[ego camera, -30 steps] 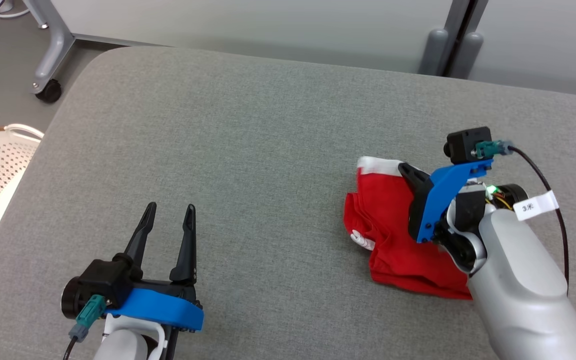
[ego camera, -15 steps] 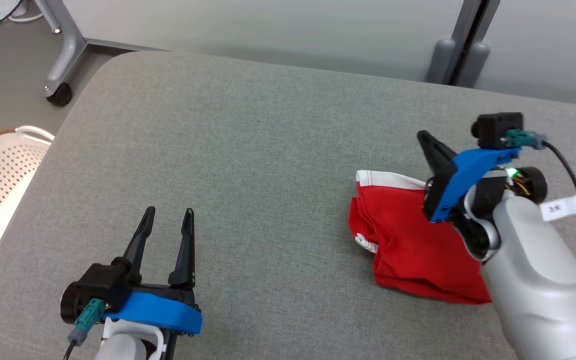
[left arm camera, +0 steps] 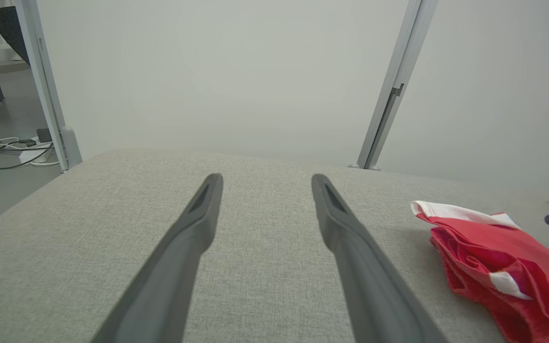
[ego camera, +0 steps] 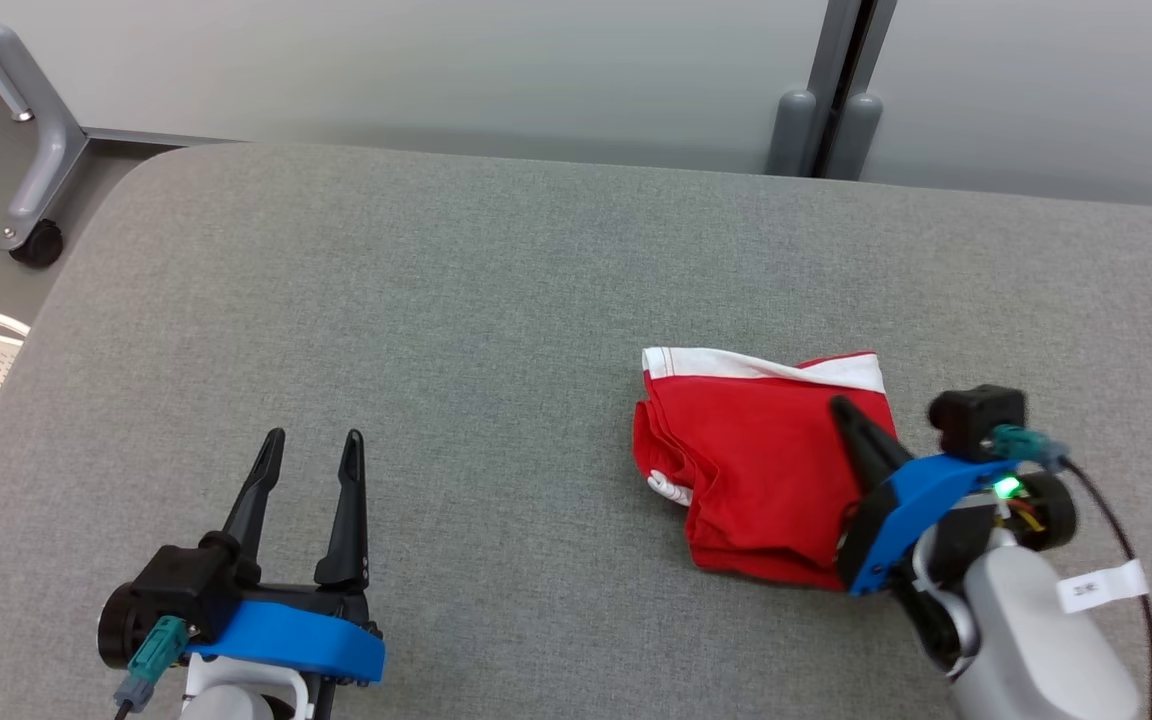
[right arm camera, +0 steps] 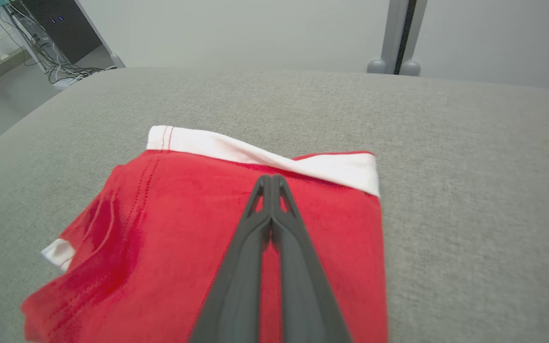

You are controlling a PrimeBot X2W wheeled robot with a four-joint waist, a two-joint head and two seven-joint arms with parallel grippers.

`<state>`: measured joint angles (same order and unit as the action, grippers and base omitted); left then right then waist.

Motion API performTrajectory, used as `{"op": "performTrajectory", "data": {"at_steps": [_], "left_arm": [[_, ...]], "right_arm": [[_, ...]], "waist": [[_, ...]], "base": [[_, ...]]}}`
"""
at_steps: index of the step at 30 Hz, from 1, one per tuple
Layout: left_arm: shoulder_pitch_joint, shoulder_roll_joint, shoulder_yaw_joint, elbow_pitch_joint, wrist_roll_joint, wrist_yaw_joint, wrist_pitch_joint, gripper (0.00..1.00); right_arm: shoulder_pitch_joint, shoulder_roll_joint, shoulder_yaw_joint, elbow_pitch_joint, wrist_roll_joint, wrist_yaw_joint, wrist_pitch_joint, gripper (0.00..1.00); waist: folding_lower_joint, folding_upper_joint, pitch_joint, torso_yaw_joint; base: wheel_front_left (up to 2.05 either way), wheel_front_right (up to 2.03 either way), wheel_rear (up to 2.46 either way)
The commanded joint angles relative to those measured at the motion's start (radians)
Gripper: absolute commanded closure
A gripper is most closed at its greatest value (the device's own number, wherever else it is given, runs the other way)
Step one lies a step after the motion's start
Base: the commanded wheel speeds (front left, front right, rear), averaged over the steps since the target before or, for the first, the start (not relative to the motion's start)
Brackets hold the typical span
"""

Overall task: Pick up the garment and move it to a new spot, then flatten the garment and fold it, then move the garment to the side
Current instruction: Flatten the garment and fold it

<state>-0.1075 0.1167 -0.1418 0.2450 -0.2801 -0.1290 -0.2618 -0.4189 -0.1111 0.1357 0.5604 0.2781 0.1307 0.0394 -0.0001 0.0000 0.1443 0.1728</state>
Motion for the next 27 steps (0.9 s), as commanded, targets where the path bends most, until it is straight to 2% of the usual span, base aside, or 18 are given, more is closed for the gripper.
{"op": "performTrajectory", "data": {"at_steps": [1,9,16,22,23,24,25,27], "left_arm": [[-0.006,0.003,0.001,-0.004,0.007,-0.002,-0.004,0.0],[-0.025,0.001,-0.015,0.003,0.003,-0.002,-0.004,0.0],[-0.023,-0.001,-0.012,0.006,0.0,-0.002,-0.004,0.0],[-0.009,-0.005,0.001,0.009,0.004,-0.002,-0.004,0.0],[-0.007,-0.005,0.006,0.009,0.005,-0.002,-0.004,0.0],[-0.005,-0.005,0.01,0.009,0.005,-0.002,-0.004,0.0],[-0.001,-0.006,0.015,0.008,0.007,-0.002,-0.004,0.0],[0.005,-0.006,0.026,0.006,0.008,-0.002,-0.004,0.0]], "right_arm": [[0.015,0.014,0.015,-0.006,0.0,0.0,-0.002,1.0],[0.007,0.059,0.189,0.058,0.014,0.0,0.029,1.0],[-0.003,0.059,0.436,0.046,0.155,0.0,0.046,1.0],[0.023,0.059,0.561,-0.029,0.332,0.0,0.015,1.0],[0.027,0.059,0.568,-0.05,0.356,0.0,0.001,0.9],[0.03,0.059,0.571,-0.071,0.37,0.0,-0.016,0.5],[0.035,0.059,0.563,-0.091,0.378,0.0,-0.032,0.0],[0.044,0.059,0.533,-0.136,0.375,0.0,-0.063,0.0]], "waist": [[0.0001,0.0,0.001,-0.003],[0.0001,0.0,0.003,0.012],[0.0001,0.0,0.0,0.022],[0.0001,0.0,-0.008,0.005],[0.0001,0.0,-0.01,-0.001],[0.0001,0.0,-0.013,-0.007],[0.0001,0.0,-0.016,-0.015],[0.0001,0.0,-0.022,-0.031]], "base": [[0.0,0.0,0.0],[0.0,0.0,0.0],[0.0,0.0,0.0],[0.0,0.0,0.0],[0.0,0.0,0.0],[0.0,0.0,0.0],[0.0,0.0,0.0],[0.0,0.0,0.0]]}}
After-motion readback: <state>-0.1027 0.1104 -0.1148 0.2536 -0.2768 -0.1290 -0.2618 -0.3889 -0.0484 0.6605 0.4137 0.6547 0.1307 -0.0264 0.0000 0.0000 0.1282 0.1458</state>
